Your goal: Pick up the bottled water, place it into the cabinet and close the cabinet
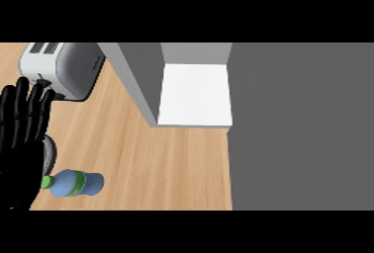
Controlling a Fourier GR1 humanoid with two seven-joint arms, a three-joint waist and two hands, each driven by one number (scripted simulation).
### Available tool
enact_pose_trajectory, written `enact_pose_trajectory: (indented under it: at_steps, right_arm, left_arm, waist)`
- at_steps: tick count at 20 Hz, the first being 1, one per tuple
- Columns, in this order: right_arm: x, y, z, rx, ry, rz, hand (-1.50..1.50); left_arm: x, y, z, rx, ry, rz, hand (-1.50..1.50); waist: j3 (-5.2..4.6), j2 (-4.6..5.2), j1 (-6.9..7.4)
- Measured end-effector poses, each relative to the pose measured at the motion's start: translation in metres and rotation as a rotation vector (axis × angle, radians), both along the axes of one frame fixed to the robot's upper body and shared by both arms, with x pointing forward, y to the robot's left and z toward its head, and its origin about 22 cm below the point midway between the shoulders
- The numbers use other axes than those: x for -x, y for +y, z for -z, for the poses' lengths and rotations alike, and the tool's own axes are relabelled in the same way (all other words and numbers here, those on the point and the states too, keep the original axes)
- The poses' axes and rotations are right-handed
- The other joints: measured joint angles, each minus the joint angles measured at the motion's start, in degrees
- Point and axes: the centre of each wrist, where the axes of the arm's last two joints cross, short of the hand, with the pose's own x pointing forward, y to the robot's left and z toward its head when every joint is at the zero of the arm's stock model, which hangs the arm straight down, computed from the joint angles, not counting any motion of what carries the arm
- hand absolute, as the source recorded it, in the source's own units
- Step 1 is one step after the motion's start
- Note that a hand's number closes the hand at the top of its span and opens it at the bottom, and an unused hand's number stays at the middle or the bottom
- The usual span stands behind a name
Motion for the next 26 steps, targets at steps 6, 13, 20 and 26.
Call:
enact_pose_trajectory:
  at_steps: [6,13,20,26]
  right_arm:
    - [0.016,-0.005,-0.001,0.033,-0.007,-0.002,-1.50]
    - [0.043,0.009,-0.005,-0.003,0.074,-0.198,-1.50]
    - [0.071,0.019,-0.031,-0.015,0.095,-0.244,-1.50]
    - [0.075,0.025,-0.040,-0.017,0.125,-0.257,-1.50]
  left_arm:
    - [0.025,0.047,0.002,0.000,-0.005,0.200,-1.50]
    - [0.061,0.075,0.017,0.235,0.183,0.434,-1.50]
    - [0.109,0.118,-0.010,0.303,0.225,0.485,-1.50]
    - [0.132,0.139,-0.034,0.317,0.246,0.473,-1.50]
  waist:
    - [0.59,-1.31,0.13]
    - [0.74,-1.80,0.63]
    - [0.81,-1.69,0.55]
    - [0.86,-1.55,0.13]
